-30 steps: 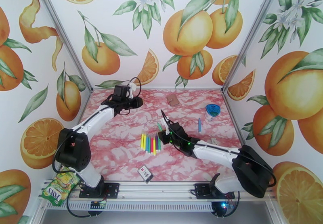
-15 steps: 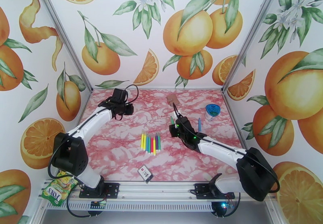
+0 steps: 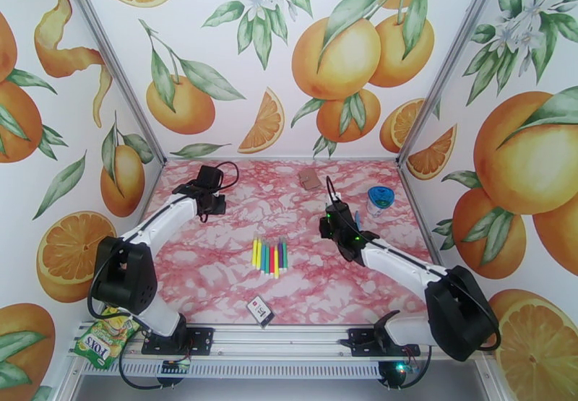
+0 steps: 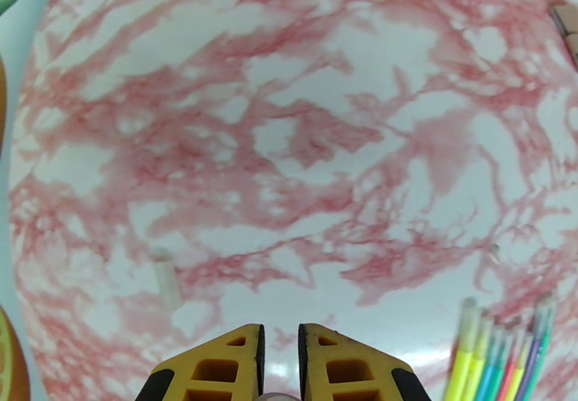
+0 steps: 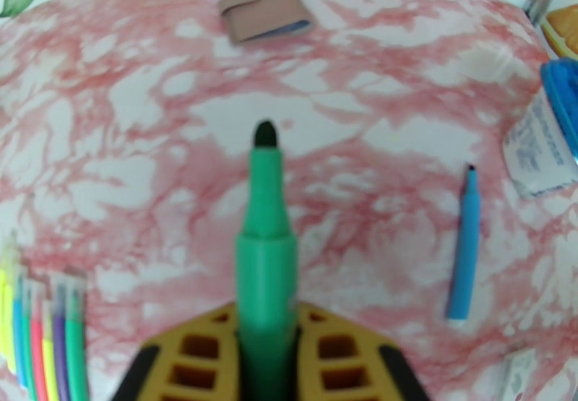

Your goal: Open the pen caps

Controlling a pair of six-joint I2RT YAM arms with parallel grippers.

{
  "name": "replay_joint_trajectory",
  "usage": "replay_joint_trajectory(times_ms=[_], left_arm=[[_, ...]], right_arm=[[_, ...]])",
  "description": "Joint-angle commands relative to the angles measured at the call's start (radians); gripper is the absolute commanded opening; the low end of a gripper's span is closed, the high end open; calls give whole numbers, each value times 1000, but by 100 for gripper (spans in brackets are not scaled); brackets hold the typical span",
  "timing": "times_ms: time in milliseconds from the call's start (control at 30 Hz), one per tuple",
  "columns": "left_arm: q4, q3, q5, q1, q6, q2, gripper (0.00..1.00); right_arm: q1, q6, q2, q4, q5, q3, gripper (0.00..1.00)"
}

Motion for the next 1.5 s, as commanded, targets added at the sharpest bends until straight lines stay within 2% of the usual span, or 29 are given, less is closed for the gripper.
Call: replay_joint_trajectory(times_ms=[0,467,767,1000,1467], left_arm=[[-27,-8,-64,12,14,9,0],[-38,-5,-132,46,13,106,0],[-41,-1,-98,64,14,164,0],[-27,-19,-74,89,18,175,0],[-2,-35,1,112,27,222,3]], right_arm=[[-33,14,24,-35,47,34,0],[-168,55,131,-114,6,123,0],[-234,65,254,-265,-15,248,2],[-246,54,346,-352,-14,335,3],[-273,75,421,-398,-17,376,8]])
